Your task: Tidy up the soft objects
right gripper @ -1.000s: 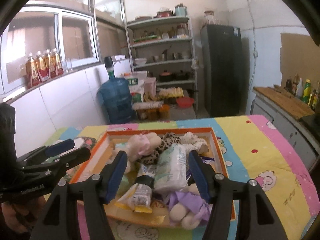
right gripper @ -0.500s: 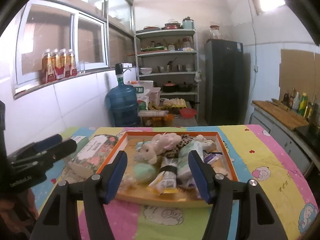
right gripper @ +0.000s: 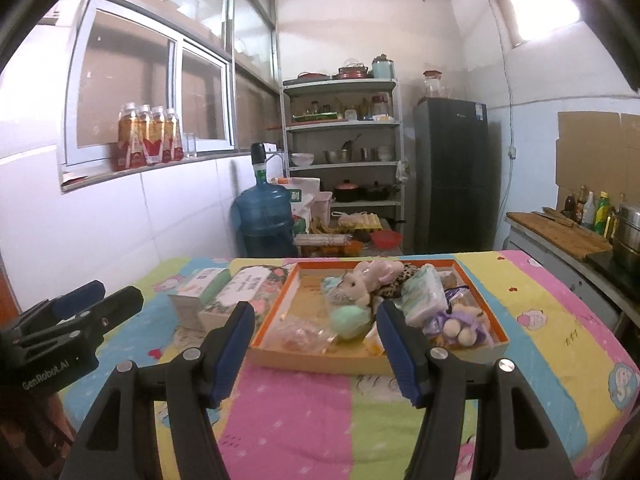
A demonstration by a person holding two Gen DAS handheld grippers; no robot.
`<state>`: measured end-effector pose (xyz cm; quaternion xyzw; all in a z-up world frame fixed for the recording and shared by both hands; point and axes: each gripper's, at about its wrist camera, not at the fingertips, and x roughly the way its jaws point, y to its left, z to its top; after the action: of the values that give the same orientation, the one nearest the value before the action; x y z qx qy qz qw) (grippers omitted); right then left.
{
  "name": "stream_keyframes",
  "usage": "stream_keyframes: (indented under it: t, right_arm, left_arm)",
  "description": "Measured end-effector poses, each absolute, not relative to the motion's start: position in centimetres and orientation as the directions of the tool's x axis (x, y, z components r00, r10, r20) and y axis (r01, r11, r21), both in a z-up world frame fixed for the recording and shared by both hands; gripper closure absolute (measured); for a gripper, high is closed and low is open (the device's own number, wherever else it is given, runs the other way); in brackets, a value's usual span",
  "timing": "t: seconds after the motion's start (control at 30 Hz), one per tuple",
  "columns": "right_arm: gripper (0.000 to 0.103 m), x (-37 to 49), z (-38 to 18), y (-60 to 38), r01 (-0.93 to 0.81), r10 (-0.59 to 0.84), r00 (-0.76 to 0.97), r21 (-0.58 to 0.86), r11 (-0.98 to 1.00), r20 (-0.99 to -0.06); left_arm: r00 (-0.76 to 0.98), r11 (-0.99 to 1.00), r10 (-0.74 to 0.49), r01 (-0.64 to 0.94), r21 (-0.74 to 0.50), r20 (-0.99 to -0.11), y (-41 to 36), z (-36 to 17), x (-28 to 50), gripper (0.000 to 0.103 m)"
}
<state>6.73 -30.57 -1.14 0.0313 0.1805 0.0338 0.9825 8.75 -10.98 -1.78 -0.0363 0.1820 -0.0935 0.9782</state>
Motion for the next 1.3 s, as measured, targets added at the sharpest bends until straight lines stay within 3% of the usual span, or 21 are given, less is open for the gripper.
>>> stream_keyframes:
  t: [0.67,1.3]
  right_arm:
    - [0.04,-2.0,-1.4,-27.4,-0.051,0.086,0.941,0.113,0.992,-0.326]
    - [0.04,-4.9,-0.9,-26.9,-0.063,0.095,0.952,0.118,0.991,-0.292]
  left_arm:
    - [0.932,0.995,-0.097,0.082,-0.058,-0.348,-8.2,-3.0,-1.8,0.031]
    - [0.946,0.997,-0.072,0.062,-0.043,-0.316,-7.5,-2.2,-4.7,0.031]
